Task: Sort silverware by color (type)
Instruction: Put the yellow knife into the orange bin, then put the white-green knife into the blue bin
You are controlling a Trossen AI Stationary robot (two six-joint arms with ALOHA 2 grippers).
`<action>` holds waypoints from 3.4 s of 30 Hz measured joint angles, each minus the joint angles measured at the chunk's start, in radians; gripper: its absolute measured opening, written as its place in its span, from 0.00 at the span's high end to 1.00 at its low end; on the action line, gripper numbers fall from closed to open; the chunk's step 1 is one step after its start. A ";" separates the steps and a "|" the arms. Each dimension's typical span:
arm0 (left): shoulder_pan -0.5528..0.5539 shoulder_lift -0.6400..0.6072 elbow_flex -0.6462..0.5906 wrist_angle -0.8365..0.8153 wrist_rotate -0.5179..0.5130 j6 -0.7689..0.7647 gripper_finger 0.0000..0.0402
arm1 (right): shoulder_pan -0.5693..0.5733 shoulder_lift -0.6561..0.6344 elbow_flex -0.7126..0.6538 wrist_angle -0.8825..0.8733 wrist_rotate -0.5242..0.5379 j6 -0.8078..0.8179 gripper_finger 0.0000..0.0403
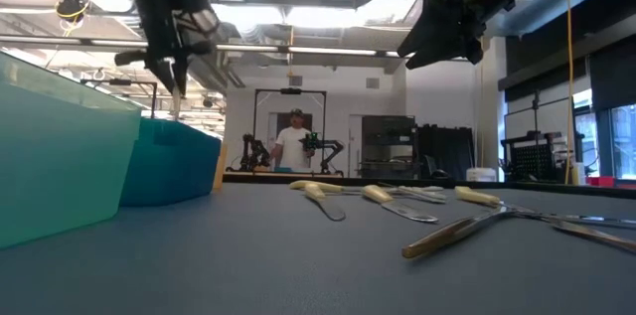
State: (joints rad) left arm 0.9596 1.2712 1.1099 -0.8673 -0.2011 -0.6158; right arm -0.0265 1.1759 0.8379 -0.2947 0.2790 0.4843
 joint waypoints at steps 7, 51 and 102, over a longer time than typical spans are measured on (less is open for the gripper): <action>0.000 0.141 0.000 0.003 0.000 -0.002 0.88 | 0.000 0.000 0.000 0.000 0.000 0.000 0.62; 0.022 0.378 -0.001 0.099 -0.075 -0.062 0.66 | 0.000 0.000 0.000 0.000 0.001 0.000 0.62; -0.195 -0.058 -0.001 0.137 -0.002 0.229 0.66 | 0.000 0.000 0.001 0.000 -0.010 0.013 0.62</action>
State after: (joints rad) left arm 0.7645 1.2131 1.1091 -0.7298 -0.2032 -0.3871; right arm -0.0264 1.1759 0.8387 -0.2947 0.2686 0.4970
